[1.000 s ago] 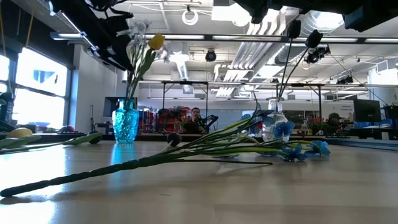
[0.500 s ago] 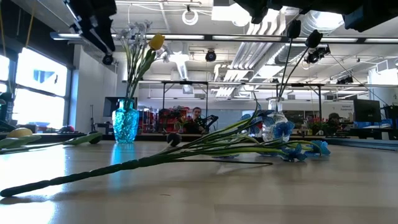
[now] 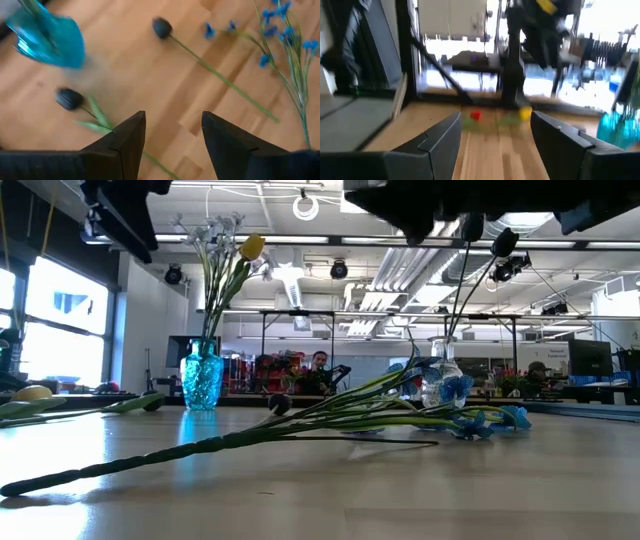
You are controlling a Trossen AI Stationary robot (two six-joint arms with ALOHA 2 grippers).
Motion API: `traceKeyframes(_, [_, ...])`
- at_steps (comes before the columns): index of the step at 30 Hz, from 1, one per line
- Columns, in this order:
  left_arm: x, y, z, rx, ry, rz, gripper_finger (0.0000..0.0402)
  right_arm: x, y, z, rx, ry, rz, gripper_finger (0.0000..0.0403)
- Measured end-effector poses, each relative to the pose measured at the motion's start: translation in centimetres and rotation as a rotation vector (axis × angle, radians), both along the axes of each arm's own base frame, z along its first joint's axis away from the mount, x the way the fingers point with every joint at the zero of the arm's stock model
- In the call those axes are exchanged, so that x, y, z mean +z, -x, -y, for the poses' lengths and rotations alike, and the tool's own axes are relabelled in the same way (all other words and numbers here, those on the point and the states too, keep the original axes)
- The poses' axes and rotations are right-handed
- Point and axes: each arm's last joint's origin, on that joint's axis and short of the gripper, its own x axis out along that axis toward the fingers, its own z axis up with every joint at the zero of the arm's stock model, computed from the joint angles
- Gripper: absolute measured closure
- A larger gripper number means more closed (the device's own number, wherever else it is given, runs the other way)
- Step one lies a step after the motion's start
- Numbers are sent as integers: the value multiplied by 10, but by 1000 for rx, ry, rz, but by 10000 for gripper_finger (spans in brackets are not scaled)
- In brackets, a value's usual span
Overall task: Sort flowers into vase by color
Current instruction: Put the black flower into the transparent vase
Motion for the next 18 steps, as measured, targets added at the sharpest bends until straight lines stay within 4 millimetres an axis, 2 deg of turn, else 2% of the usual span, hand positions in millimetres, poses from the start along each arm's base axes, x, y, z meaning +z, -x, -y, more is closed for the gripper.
traceKeyframes(5, [-35,-6,31,7,12,32,235,-18,12,-8,38,-52,-268,167])
traceKeyframes(9, [-67,-16,49,-14,10,129,238,-28,25,-11,-5,-176,-460,167])
traceKeyframes(14, [-104,-39,60,-57,-47,295,238,-31,21,3,-233,-317,-422,167])
traceKeyframes(18, [-129,-60,60,-39,-180,399,238,-38,12,14,-298,-349,-402,167])
